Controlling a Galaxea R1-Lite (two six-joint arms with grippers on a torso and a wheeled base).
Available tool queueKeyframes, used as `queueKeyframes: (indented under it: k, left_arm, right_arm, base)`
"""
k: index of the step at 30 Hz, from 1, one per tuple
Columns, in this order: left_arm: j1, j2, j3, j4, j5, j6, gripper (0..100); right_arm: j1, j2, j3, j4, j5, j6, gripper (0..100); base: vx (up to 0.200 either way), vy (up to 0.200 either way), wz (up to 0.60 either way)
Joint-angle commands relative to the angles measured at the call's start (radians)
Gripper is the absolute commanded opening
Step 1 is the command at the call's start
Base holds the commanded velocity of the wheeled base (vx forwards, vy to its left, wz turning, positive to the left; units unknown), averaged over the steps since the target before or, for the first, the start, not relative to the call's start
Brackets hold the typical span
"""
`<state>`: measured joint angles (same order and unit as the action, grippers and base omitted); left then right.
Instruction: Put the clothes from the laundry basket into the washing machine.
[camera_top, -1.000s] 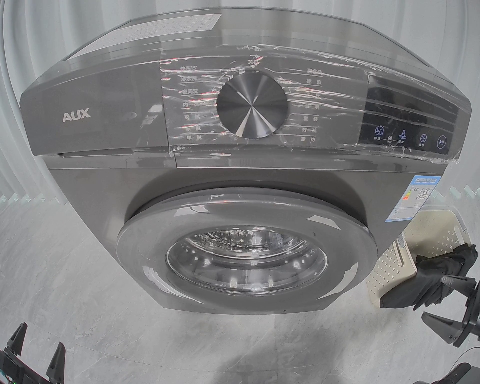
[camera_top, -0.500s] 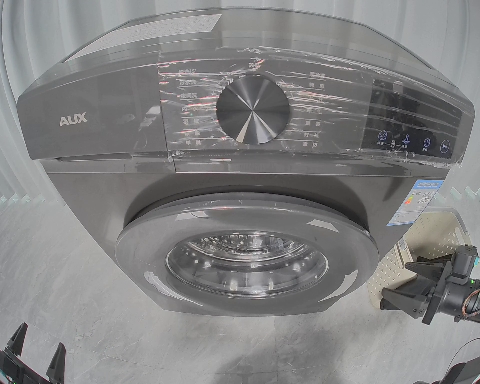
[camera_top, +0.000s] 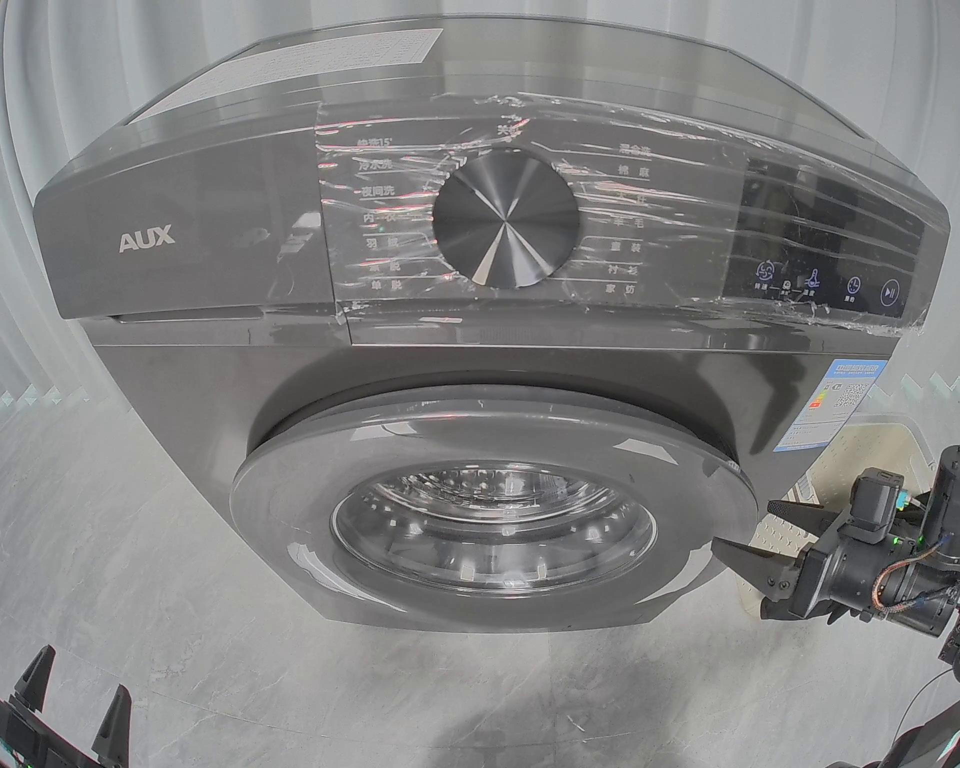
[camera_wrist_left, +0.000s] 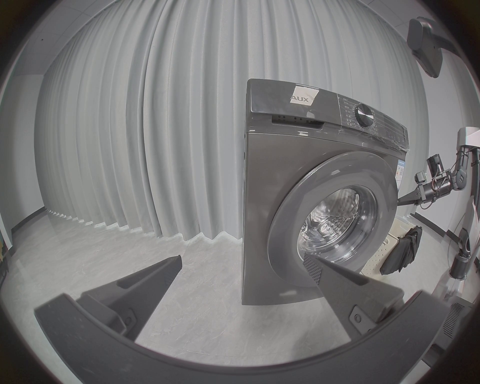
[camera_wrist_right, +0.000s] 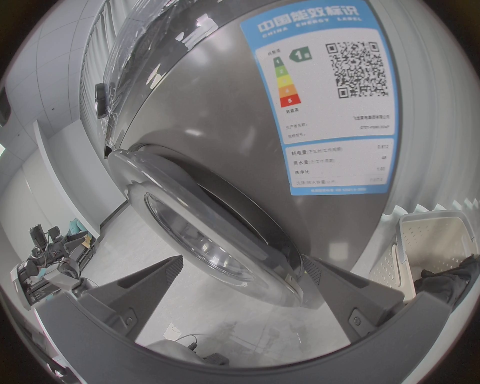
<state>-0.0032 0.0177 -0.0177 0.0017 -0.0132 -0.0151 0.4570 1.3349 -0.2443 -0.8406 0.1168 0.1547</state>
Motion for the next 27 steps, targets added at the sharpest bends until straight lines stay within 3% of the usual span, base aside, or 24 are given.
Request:
queueKeyframes:
  k: [1, 6, 12, 19, 20, 23, 27]
  left_arm:
    - [0.000, -0.018, 0.016, 0.000, 0.001, 0.000, 100]
    - [0.000, -0.018, 0.016, 0.000, 0.001, 0.000, 100]
    - [0.000, -0.018, 0.016, 0.000, 0.001, 0.000, 100]
    - [0.000, -0.018, 0.016, 0.000, 0.001, 0.000, 100]
    - [0.000, -0.018, 0.016, 0.000, 0.001, 0.000, 100]
    - [0.000, -0.018, 0.016, 0.000, 0.001, 0.000, 100]
    - [0.000, -0.018, 0.016, 0.000, -0.001, 0.000, 100]
  right_arm:
    - [0.009, 0.086, 0.000, -0.048, -0.002, 0.005, 100]
    - [0.054, 0.121, -0.003, -0.071, -0.048, 0.043, 100]
    - [0.078, 0.129, 0.002, -0.078, -0.051, 0.048, 100]
    - [0.081, 0.067, 0.095, -0.075, -0.036, 0.034, 100]
    - [0.080, 0.027, 0.118, -0.066, -0.011, 0.029, 100]
    - [0.071, 0.004, 0.115, -0.066, 0.012, 0.029, 100]
    - [0.066, 0.029, 0.074, -0.072, 0.017, 0.029, 100]
  base:
    - [0.000, 0.000, 0.00]
    - [0.000, 0.000, 0.00]
    - [0.000, 0.000, 0.00]
    - [0.000, 0.000, 0.00]
    - [0.000, 0.000, 0.00]
    - [0.000, 0.000, 0.00]
    - [-0.200, 0.000, 0.00]
